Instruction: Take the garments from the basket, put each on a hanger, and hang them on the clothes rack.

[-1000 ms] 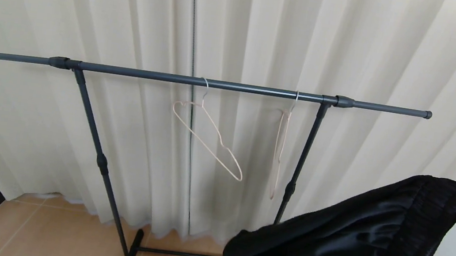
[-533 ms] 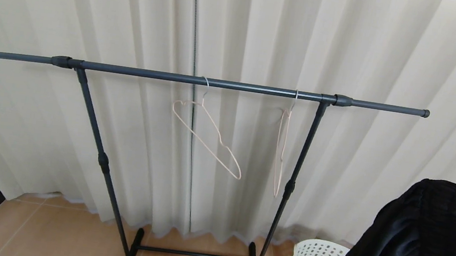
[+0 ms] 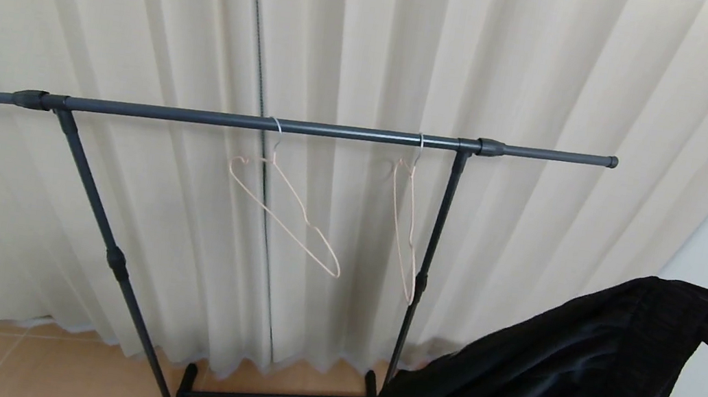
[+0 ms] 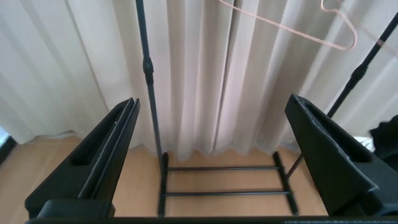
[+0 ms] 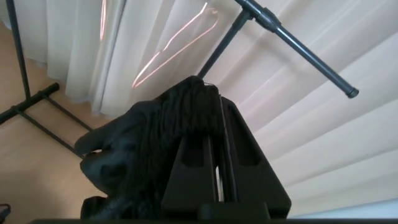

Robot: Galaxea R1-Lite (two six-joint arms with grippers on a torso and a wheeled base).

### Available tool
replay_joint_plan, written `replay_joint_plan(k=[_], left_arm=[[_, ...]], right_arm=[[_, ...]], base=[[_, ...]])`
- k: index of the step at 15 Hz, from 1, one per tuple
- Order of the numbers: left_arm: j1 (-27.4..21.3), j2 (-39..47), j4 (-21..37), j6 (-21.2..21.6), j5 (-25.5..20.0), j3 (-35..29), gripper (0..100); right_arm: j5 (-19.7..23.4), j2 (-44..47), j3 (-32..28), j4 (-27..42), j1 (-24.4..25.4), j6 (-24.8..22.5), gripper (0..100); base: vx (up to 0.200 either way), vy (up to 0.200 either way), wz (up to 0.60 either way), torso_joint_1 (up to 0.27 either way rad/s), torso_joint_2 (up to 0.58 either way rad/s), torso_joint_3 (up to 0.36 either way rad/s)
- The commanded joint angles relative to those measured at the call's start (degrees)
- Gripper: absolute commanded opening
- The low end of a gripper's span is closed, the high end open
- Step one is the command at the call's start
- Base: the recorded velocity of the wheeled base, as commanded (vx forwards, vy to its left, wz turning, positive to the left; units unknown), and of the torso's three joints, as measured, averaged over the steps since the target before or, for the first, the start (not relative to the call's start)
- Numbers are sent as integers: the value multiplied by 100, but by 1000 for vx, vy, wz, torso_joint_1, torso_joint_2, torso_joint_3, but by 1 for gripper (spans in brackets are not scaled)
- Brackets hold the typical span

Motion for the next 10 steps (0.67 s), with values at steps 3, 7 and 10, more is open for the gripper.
replay_joint_plan(k=[3,7,10], left_arm=[[-37,1538,122,2,-221,-818,100],[-626,4377,131,-816,-528,-2558,100],[-1935,5643,140,-1739,-379,-3182,100]], right_arm=[[-523,1252,-819,74,436,957,0],[-1525,2658,-2093,303,954,2548,0],[-1701,3124,-2401,276,989,2926,0]], base=[[0,0,0,0,0,0],[0,0,0,0,0,0],[0,0,0,0,0,0]])
